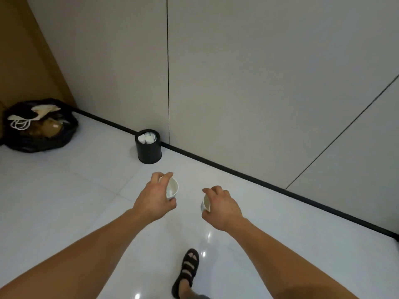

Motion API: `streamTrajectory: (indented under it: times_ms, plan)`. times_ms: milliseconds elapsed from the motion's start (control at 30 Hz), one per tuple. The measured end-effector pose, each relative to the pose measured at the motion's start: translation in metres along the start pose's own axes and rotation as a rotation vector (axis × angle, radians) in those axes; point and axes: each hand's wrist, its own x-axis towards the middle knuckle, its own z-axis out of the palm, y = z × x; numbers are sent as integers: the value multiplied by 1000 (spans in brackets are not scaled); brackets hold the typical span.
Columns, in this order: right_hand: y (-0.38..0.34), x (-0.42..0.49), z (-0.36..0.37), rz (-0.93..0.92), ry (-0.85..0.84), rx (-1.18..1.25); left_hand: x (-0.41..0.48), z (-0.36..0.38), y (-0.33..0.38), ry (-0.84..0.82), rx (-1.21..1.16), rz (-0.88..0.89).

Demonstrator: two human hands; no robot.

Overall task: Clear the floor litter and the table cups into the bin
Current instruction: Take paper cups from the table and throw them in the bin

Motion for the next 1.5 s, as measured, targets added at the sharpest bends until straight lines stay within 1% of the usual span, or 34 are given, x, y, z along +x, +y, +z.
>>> streamTrajectory:
  times_ms: [200,333,433,567,700,833,967,1067,1200,1400,1500]
  plan:
    - [-37,142,-17,-120,-54,-29,87,-45,-51,88,10,-138]
    - [-69,230,-34,-236,-57,-42,138,-72,-88,154,16,-218]
    - [-88,280,-42,-273,-80,-51,171,-84,-111,155,-4,-269]
    - [-111,349,-42,-296,-105,-51,228,-95,-147,148,-19,-285]
    - [-135,424,-40,-276,-98,-61,303,-105,-192,103,-17,-248]
    - [-155,494,-51,-190,-77,-32,395,-130,-230,69,-22,-169]
    - [-170,551,-62,-110,-49,1,467,-147,-248,9,-27,-72]
    - [-178,585,-59,-64,-93,16,506,-153,-265,-39,-24,-74]
    - [-180,642,-50,-57,-132,39,560,-156,-291,-57,-18,-65]
    - [-175,756,-19,-104,-222,88,651,-143,-334,-99,-33,-162]
    - [-170,818,5,-75,-284,135,702,-124,-363,-123,-32,-210]
